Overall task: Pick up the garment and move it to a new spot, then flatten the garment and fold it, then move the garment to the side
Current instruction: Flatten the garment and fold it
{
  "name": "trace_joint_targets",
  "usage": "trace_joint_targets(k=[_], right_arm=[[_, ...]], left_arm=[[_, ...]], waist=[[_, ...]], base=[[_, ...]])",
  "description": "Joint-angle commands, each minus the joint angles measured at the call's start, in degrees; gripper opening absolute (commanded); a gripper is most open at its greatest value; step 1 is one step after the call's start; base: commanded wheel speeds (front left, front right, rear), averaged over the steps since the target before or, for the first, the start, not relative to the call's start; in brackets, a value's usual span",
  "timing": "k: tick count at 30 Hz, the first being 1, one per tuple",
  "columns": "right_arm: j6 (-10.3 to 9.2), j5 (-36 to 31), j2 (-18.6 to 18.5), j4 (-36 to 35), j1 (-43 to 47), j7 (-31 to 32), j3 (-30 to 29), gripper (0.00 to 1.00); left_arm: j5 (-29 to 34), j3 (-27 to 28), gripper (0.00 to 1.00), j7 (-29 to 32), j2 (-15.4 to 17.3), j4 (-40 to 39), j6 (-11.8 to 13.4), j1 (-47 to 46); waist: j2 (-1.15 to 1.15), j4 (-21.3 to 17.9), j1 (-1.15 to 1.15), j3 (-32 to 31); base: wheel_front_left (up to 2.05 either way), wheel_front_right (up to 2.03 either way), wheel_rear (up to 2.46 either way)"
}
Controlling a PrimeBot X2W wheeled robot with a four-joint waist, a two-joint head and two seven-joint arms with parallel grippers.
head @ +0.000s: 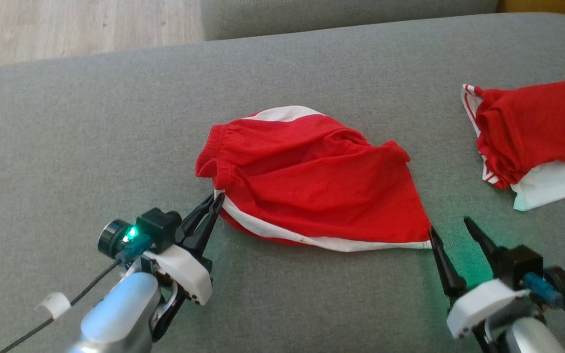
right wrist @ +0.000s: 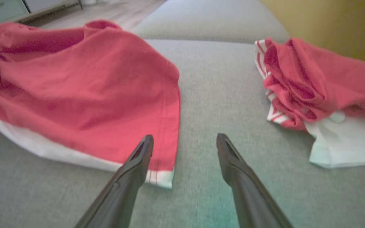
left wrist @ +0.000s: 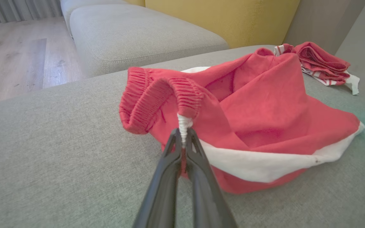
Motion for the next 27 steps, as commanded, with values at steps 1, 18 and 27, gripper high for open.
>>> trace_joint_targets(k=[1, 18, 27], right_arm=[[-0.04, 0.86, -1.29, -2.09, 0.66, 1.11, 1.79, 1.0], [-0.04, 1.39, -3.79, -0.67, -0.44, 11.09, 6.26, 1.0], [-0.04, 1.77, -3.88, 1.4, -2.0, 10.57, 7.58, 1.0]], left_arm=[[-0.4, 2.51, 0.0, -0.85, 1.79, -1.58, 0.57, -1.63], [-0.7, 1.96, 0.0, -1.19, 1.53, -2.39, 1.28, -1.65], [-0.86, 1.45, 0.0, -0.86, 1.71, -2.55, 1.34, -1.98]], waist=[[0.0, -0.02, 0.01, -0.38], [0.0, 0.97, 0.01, -0.14], [0.0, 1.43, 0.01, 0.18]], base=[[0.0, 0.0, 0.0], [0.0, 0.0, 0.0], [0.0, 0.0, 0.0]])
